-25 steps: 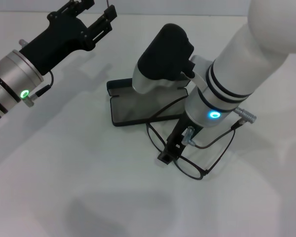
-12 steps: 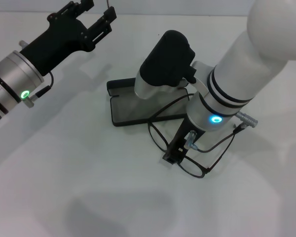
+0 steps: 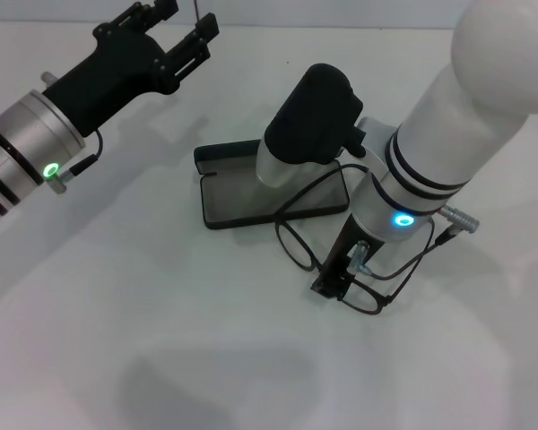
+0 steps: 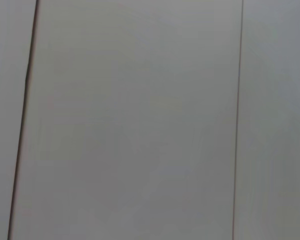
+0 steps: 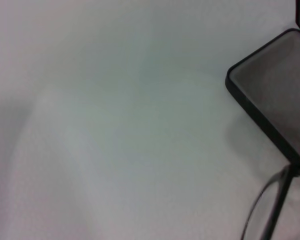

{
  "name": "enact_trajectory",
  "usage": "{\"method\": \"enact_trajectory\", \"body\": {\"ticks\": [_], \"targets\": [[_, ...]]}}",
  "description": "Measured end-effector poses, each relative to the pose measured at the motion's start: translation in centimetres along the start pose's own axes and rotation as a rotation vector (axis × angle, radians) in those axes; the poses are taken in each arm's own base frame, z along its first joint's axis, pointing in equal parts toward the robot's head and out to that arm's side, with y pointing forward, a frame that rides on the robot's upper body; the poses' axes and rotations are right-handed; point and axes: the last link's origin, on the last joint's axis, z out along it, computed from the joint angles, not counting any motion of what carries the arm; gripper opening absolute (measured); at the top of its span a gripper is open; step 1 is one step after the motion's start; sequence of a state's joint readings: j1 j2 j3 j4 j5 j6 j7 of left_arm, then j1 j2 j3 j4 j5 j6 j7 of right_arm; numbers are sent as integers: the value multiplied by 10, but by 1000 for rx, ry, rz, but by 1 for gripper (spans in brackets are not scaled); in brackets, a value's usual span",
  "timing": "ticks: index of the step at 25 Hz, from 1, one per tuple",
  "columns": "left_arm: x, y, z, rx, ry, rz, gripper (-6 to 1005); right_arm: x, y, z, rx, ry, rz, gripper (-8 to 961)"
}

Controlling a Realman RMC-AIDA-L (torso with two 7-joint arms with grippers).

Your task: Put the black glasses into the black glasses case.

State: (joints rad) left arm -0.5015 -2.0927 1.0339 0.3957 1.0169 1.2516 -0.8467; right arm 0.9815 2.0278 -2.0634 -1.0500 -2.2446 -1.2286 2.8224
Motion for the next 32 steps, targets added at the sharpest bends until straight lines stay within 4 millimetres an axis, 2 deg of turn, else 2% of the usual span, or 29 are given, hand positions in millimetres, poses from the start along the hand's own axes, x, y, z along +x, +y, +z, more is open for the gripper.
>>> {"method": "enact_trajectory", "body": {"ticks": [1, 4, 8, 12, 16, 19, 21, 26, 29, 32], "targets": [[0, 0, 0, 0, 0, 0, 636, 0, 0, 0, 1, -1, -6, 267], [0, 0, 0, -1, 0, 1, 636, -2, 0, -2, 1, -11, -29, 132], [-1, 1, 1, -12, -12, 3, 636, -3, -3, -5, 3, -31, -51, 126], [-2, 4, 2, -34, -26, -6, 636, 7, -6, -17, -36, -79, -67, 120], [2, 8, -2, -70, -1, -56, 637, 36, -20, -45, -93, -214, -55, 116], [9, 16, -7, -143, 36, -76, 637, 69, -34, -62, -115, -385, -66, 116], [15, 20, -8, -195, 45, -93, 635, 89, -40, -66, -114, -501, -107, 116], [28, 28, -2, -332, 32, -130, 625, 126, -44, -58, -87, -799, -262, 116], [34, 37, 6, -415, 29, -135, 625, 137, -45, -50, -32, -959, -341, 116], [37, 48, 22, -509, -16, -128, 625, 142, -44, -42, 17, -989, -424, 116]]}}
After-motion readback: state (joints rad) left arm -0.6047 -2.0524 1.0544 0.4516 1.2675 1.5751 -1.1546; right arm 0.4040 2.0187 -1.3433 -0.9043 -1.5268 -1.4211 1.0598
